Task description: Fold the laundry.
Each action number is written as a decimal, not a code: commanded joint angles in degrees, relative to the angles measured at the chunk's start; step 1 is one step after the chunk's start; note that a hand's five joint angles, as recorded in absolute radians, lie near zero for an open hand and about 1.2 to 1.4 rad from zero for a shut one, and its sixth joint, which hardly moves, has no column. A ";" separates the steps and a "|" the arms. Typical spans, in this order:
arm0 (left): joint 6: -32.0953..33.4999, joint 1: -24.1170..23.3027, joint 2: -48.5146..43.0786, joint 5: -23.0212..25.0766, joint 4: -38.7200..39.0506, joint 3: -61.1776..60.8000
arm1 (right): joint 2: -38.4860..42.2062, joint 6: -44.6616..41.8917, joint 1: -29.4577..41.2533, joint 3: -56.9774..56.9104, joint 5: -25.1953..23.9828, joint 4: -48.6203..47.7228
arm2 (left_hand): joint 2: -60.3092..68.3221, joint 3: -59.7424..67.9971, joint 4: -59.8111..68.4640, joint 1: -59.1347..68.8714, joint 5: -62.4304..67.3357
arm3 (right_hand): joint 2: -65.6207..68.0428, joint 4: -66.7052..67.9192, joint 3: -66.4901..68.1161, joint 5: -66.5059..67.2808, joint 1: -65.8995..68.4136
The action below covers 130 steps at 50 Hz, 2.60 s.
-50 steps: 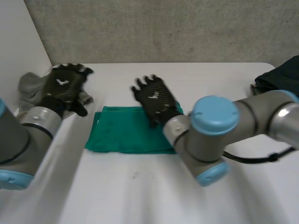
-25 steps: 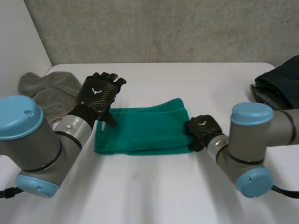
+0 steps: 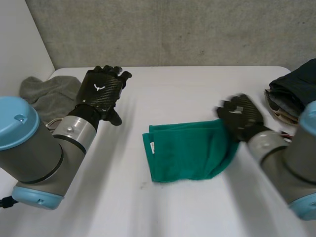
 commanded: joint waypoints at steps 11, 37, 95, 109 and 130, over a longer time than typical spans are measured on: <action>-0.46 -2.21 0.68 -6.83 -2.24 1.94 | 9.94 3.88 21.61 -4.87 -2.03 -5.39 | -0.19 -0.59 -0.06 -0.71 0.33 | -57.50 -58.14 -57.74 -56.42 -44.46; -10.31 -17.32 -22.60 -15.01 -17.00 23.74 | 15.11 29.58 4.82 -24.73 -0.69 27.04 | -0.19 -0.59 -0.06 -0.71 0.33 | -57.50 -58.14 -57.74 -56.42 -44.46; -4.06 -7.39 -1.34 22.08 -23.07 15.13 | 17.49 16.40 13.52 0.14 3.44 -13.12 | 0.82 0.42 0.95 0.30 1.34 | -46.01 -46.65 -46.24 -44.92 -32.96; -4.24 -7.30 -0.99 22.08 -22.89 15.04 | 21.53 16.48 13.43 -7.85 3.18 -12.51 | 0.99 0.58 1.12 0.47 1.51 | -33.87 -34.51 -34.11 -32.78 -20.83; -4.24 -5.55 1.12 21.99 -22.81 15.13 | 24.53 16.31 9.31 -20.69 -0.25 -10.66 | 0.82 0.42 0.95 0.30 1.34 | 12.50 11.86 12.26 13.58 25.54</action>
